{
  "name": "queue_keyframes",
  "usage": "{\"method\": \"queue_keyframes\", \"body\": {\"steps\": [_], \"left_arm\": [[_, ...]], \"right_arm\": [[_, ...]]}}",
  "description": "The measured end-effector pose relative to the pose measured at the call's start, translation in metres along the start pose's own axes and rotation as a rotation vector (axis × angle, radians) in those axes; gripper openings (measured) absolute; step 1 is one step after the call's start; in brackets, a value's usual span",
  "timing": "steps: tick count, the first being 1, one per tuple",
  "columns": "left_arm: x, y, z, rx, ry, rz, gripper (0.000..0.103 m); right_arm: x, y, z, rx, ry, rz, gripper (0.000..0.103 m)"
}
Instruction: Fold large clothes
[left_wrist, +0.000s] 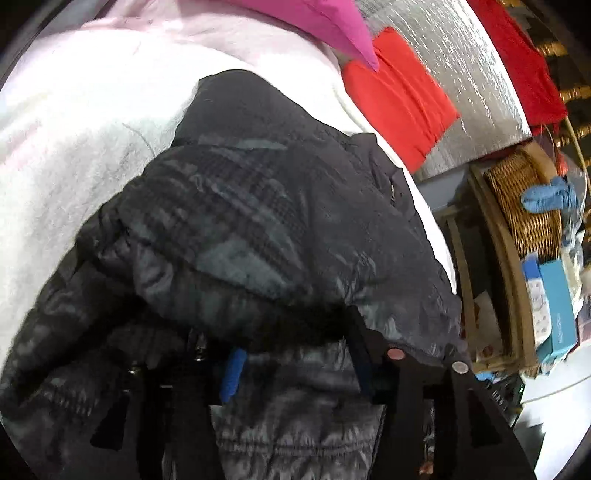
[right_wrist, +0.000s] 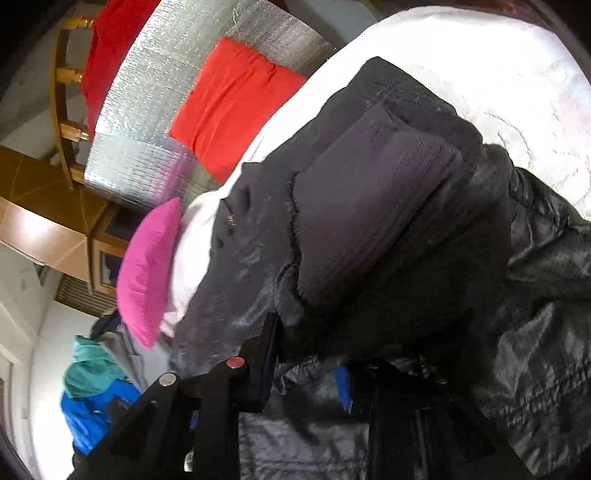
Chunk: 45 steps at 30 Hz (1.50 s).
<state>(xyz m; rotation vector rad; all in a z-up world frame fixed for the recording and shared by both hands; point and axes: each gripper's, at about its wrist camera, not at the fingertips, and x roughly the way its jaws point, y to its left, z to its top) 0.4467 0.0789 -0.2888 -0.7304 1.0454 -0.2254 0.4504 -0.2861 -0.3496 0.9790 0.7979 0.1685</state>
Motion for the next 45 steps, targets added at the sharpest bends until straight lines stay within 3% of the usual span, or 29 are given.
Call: {"method": "queue_keyframes", "body": {"steps": [1, 3, 5, 7, 10, 11, 12, 14, 16, 19, 22, 25, 30, 34, 35, 37, 40, 43, 45], "left_arm": [[-0.002, -0.004, -0.002, 0.014, 0.033, 0.017, 0.063], [-0.003, -0.009, -0.005, 0.028, 0.108, -0.003, 0.063], [-0.008, -0.019, -0.008, 0.076, 0.215, -0.089, 0.063], [-0.017, -0.029, -0.011, 0.144, 0.266, -0.132, 0.064], [-0.042, -0.04, -0.012, 0.259, 0.215, -0.147, 0.069], [-0.048, -0.044, -0.01, 0.287, 0.182, -0.144, 0.07], [-0.052, -0.045, -0.007, 0.3, 0.152, -0.14, 0.071], [-0.069, -0.038, 0.005, 0.292, 0.017, -0.107, 0.075], [-0.077, -0.027, 0.015, 0.257, -0.102, -0.025, 0.08], [-0.071, -0.003, 0.034, 0.155, -0.186, 0.089, 0.08], [-0.057, 0.018, 0.046, 0.058, -0.211, 0.136, 0.08], [-0.04, 0.03, 0.051, 0.008, -0.178, 0.15, 0.08], [-0.007, 0.019, 0.048, 0.059, -0.098, 0.181, 0.081], [-0.002, 0.017, 0.046, 0.074, -0.131, 0.177, 0.08], [-0.002, 0.016, 0.045, 0.084, -0.15, 0.167, 0.08], [-0.005, 0.01, 0.04, 0.109, -0.166, 0.149, 0.068], [-0.009, -0.009, 0.029, 0.185, -0.177, 0.102, 0.065], [0.001, -0.027, 0.02, 0.31, -0.169, 0.227, 0.066], [0.003, -0.022, 0.023, 0.29, -0.146, 0.24, 0.068]], "right_arm": [[-0.003, 0.001, 0.002, 0.007, 0.024, 0.002, 0.035], [-0.009, 0.001, 0.006, 0.01, 0.075, 0.005, 0.036], [-0.025, 0.004, 0.011, -0.011, 0.097, 0.027, 0.036], [-0.042, 0.007, 0.015, -0.038, 0.089, 0.046, 0.036], [-0.074, 0.005, 0.021, -0.066, 0.01, 0.052, 0.04], [-0.084, 0.001, 0.024, -0.063, -0.035, 0.039, 0.047], [-0.09, -0.002, 0.027, -0.054, -0.071, 0.028, 0.066], [-0.105, -0.015, 0.033, 0.0, -0.165, 0.0, 0.075], [-0.108, -0.027, 0.043, 0.042, -0.203, -0.029, 0.075], [-0.098, -0.039, 0.056, 0.072, -0.213, -0.066, 0.074], [-0.08, -0.046, 0.067, 0.064, -0.188, -0.087, 0.074], [-0.063, -0.051, 0.074, 0.063, -0.17, -0.099, 0.074], [-0.039, -0.061, 0.076, 0.002, -0.099, -0.107, 0.073], [-0.033, -0.05, 0.069, -0.117, -0.115, -0.136, 0.045], [-0.034, -0.046, 0.068, -0.139, -0.122, -0.143, 0.043], [-0.039, -0.033, 0.064, -0.188, -0.151, -0.158, 0.038], [-0.056, -0.014, 0.06, -0.228, -0.195, -0.092, 0.037], [-0.061, -0.001, 0.057, -0.262, -0.217, -0.073, 0.037], [-0.054, -0.008, 0.059, -0.238, -0.196, -0.121, 0.036]]}}
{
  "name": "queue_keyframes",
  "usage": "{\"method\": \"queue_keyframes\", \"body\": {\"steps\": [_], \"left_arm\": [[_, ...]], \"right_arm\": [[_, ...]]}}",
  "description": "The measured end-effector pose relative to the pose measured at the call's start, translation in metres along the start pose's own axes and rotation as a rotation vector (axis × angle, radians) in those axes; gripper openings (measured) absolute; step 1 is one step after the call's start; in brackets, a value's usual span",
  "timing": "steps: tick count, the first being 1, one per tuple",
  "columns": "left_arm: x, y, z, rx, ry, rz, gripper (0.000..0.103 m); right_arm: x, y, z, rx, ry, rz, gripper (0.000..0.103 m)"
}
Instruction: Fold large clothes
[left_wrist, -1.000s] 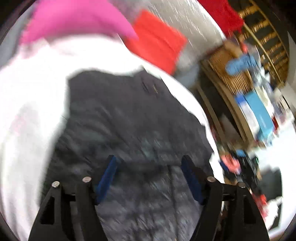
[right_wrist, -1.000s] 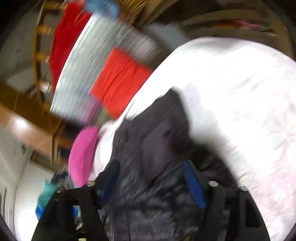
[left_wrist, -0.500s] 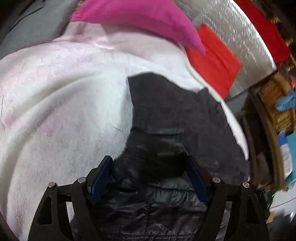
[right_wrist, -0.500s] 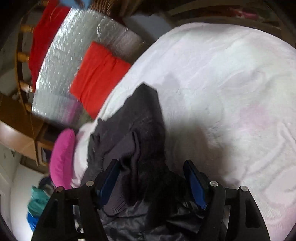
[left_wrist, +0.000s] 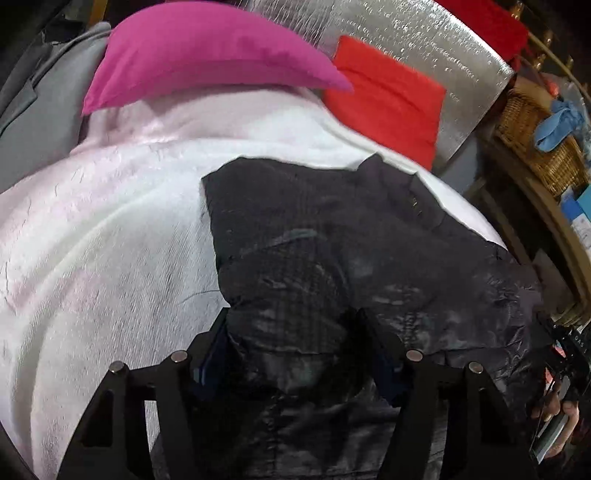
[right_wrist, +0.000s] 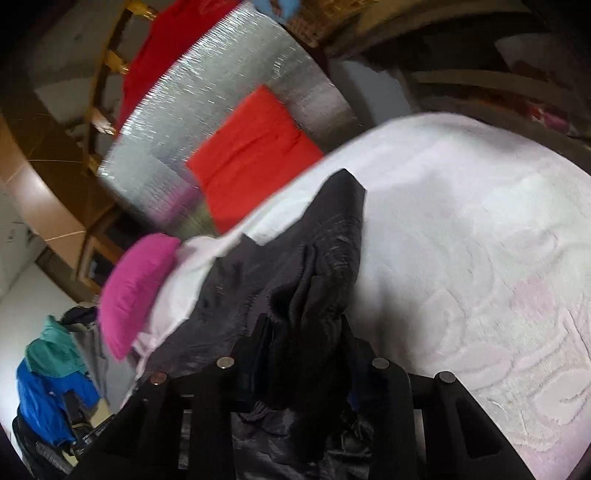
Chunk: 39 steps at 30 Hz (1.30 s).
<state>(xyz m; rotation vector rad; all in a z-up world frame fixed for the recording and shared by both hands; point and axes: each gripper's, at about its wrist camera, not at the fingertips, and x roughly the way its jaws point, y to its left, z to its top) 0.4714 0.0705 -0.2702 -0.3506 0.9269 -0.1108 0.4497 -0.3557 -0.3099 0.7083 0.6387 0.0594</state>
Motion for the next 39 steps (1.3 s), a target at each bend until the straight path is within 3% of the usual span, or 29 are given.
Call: {"method": "queue_keyframes", "body": {"steps": [2, 5, 7, 9, 13, 19, 23, 25, 28, 32, 36, 39], "left_arm": [[0.003, 0.01, 0.003, -0.057, 0.02, -0.011, 0.07], [0.0, 0.027, 0.004, -0.148, 0.042, -0.026, 0.071], [-0.006, 0.033, 0.004, -0.179, 0.048, -0.041, 0.071], [-0.016, 0.036, 0.003, -0.183, 0.036, -0.058, 0.072], [-0.039, 0.038, 0.001, -0.163, 0.033, -0.059, 0.075], [-0.068, 0.037, -0.014, -0.062, 0.001, 0.016, 0.075], [-0.091, 0.017, -0.035, 0.12, -0.102, 0.171, 0.075], [-0.107, -0.003, -0.053, 0.263, -0.184, 0.277, 0.076], [-0.122, -0.032, -0.075, 0.42, -0.267, 0.364, 0.079], [-0.148, -0.053, -0.098, 0.496, -0.349, 0.395, 0.084], [-0.175, -0.063, -0.121, 0.474, -0.413, 0.35, 0.089], [-0.19, -0.062, -0.135, 0.436, -0.415, 0.324, 0.089]], "right_arm": [[0.011, -0.017, -0.002, 0.052, 0.06, -0.055, 0.036], [0.018, -0.035, -0.002, 0.16, 0.105, -0.037, 0.041], [0.011, -0.037, 0.001, 0.198, 0.106, -0.028, 0.057], [0.001, -0.036, 0.003, 0.203, 0.088, -0.023, 0.065], [-0.019, -0.037, 0.005, 0.203, 0.083, 0.0, 0.066], [-0.053, -0.051, 0.0, 0.163, 0.046, -0.028, 0.066], [-0.086, -0.056, -0.008, 0.098, -0.018, -0.024, 0.066], [-0.102, -0.047, -0.013, 0.033, -0.069, -0.022, 0.066], [-0.126, -0.028, -0.025, -0.079, -0.154, -0.031, 0.071], [-0.155, -0.009, -0.051, -0.171, -0.2, -0.025, 0.073], [-0.18, -0.001, -0.077, -0.219, -0.22, -0.027, 0.073], [-0.2, -0.006, -0.096, -0.2, -0.231, -0.008, 0.073]]}}
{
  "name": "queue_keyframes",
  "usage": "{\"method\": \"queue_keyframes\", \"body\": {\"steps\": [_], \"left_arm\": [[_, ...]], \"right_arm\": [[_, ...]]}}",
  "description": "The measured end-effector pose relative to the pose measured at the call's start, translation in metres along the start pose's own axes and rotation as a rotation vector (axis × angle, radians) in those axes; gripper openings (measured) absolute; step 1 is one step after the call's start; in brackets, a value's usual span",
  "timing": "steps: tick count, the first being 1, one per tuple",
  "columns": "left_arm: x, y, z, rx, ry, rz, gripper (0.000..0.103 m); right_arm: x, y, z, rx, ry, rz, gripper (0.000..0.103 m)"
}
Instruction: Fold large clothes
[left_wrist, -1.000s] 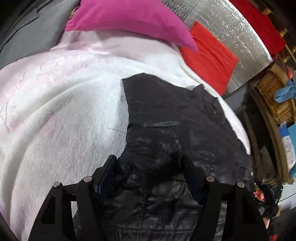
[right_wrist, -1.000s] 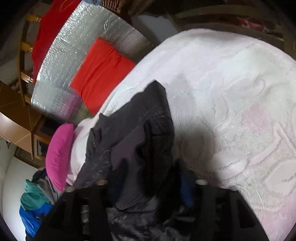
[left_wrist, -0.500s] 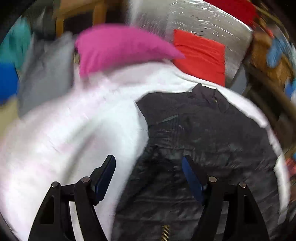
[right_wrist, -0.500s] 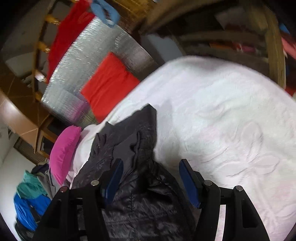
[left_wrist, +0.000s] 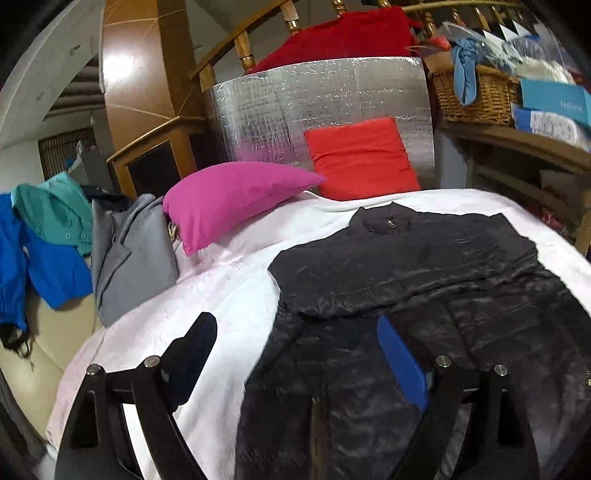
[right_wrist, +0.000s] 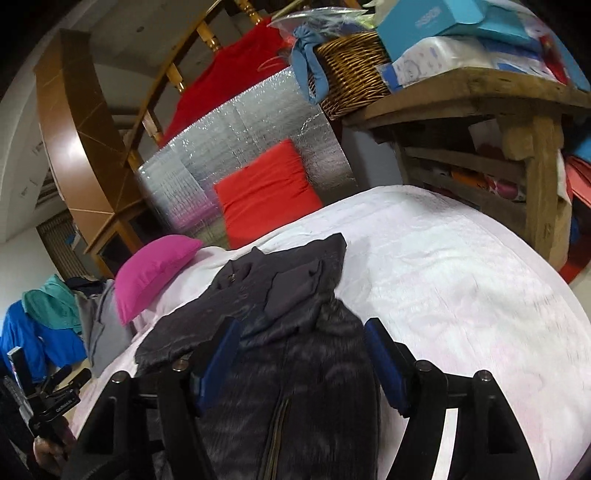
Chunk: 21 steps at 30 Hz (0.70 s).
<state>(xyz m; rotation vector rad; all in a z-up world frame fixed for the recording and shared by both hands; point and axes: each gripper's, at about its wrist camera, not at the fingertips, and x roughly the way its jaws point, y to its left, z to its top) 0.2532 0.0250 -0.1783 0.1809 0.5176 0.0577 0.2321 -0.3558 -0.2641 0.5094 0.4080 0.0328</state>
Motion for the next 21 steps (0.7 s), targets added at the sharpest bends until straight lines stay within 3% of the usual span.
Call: {"method": "queue_keyframes", "body": {"steps": [12, 21], "left_arm": [[-0.039, 0.017, -0.037, -0.049, 0.043, 0.038, 0.089], [-0.055, 0.035, -0.05, -0.06, 0.057, 0.068, 0.089]], "right_arm": [[-0.063, 0.001, -0.037, 0.003, -0.016, 0.07, 0.073], [-0.075, 0.014, -0.059, -0.062, 0.043, 0.074, 0.073]]}}
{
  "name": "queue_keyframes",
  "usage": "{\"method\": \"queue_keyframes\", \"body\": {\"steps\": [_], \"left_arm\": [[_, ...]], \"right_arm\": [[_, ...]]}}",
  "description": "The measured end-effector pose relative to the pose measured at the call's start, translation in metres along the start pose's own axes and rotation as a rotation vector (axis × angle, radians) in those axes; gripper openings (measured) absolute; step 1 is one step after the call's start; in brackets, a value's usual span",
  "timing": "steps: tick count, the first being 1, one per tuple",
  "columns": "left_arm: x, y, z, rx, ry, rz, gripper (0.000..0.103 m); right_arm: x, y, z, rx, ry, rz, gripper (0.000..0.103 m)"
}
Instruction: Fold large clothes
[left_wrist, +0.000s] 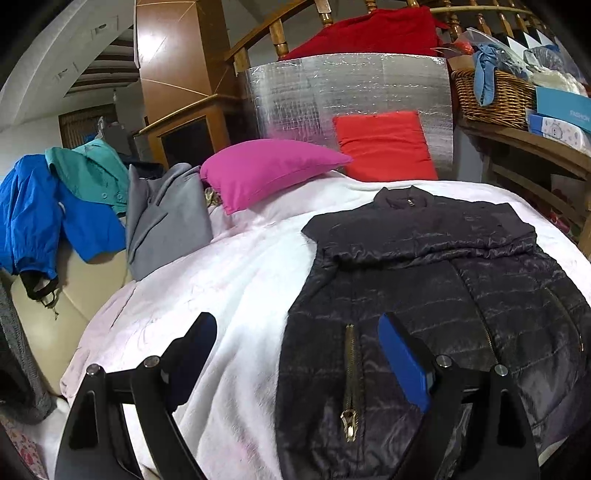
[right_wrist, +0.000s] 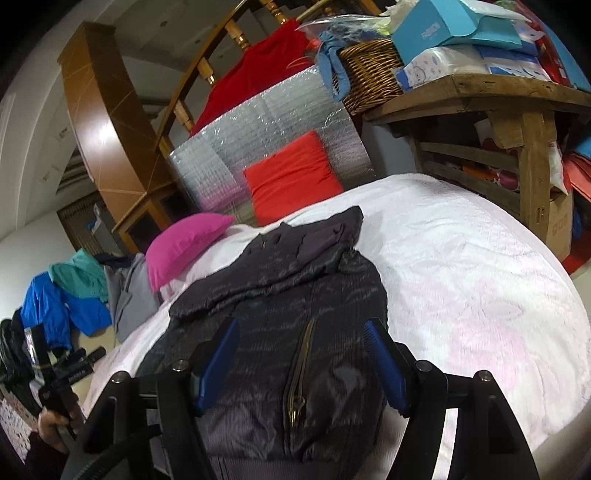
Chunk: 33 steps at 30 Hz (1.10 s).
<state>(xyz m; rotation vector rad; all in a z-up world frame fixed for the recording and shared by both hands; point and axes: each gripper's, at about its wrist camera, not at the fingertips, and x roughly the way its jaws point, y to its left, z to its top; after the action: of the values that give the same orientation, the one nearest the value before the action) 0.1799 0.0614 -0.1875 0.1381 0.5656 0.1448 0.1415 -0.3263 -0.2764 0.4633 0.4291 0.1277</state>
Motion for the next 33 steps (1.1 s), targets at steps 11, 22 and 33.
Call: {"method": "queue_keyframes", "body": {"steps": [11, 22, 33], "left_arm": [[-0.014, 0.009, -0.019, 0.017, 0.043, 0.038, 0.089], [-0.022, 0.009, -0.029, 0.035, 0.071, 0.056, 0.089], [-0.015, 0.014, -0.046, 0.035, 0.163, 0.072, 0.089]], "right_arm": [[-0.012, 0.002, -0.021, 0.001, 0.038, 0.014, 0.073], [-0.018, -0.009, -0.031, 0.009, 0.058, -0.009, 0.073], [-0.015, -0.017, -0.041, 0.03, 0.105, -0.031, 0.075]]}}
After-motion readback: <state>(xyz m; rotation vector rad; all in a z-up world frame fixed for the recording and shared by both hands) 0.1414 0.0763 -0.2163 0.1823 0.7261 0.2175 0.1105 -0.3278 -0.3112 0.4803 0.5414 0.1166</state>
